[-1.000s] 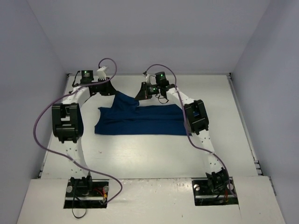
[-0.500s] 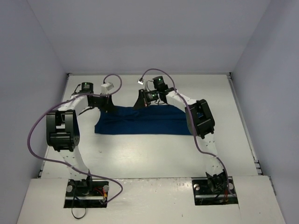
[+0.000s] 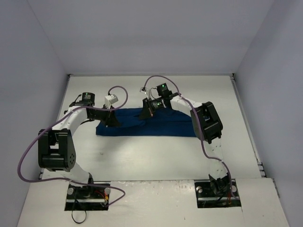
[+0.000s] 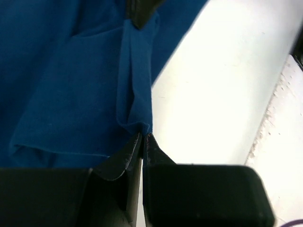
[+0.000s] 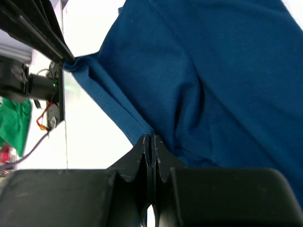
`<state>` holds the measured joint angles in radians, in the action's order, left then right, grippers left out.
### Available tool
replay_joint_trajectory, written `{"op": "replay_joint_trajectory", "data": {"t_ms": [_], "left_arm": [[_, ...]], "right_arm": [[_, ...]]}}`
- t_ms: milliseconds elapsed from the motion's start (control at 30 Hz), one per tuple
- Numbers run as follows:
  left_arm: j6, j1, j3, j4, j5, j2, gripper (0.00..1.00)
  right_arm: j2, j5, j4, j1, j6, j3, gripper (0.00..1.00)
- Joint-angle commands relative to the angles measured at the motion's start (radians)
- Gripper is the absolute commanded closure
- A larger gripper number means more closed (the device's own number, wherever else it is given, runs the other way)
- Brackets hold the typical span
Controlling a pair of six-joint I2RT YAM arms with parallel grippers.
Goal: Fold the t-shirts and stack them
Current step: Fold the other side of the tshirt into a rectangle
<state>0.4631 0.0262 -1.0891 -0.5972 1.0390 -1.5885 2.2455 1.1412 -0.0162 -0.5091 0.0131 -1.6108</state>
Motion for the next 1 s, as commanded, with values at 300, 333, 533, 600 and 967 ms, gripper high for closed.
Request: {"op": "replay_joint_trajectory", "data": {"t_ms": [300,333,533,600,967], "left_arm": [[0.037,0.032,0.071,-0.073,0.035,0.045,1.00],[0.032,0.034,0.071,-0.073,0.046,0.043,1.00],[0.047,0.093,0.088,-0.112,0.069,0.063,1.00],[0.039,0.109,0.086,-0.113,0.070,0.074,1.00],[0.002,0.178,0.088,-0.076,-0.040,0.057,1.00]], "right_arm": [[-0.235,-0.130,0.221,-0.058,-0.408,0.124,1.00],[-0.246,-0.140,0.222,-0.059,-0.421,0.141,1.00],[-0.286,-0.184,0.232,-0.060,-0.466,0.196,1.00],[-0.286,-0.186,0.234,-0.060,-0.469,0.199,1.00],[-0.259,-0.158,0.236,-0.051,-0.444,0.166,1.00]]}}
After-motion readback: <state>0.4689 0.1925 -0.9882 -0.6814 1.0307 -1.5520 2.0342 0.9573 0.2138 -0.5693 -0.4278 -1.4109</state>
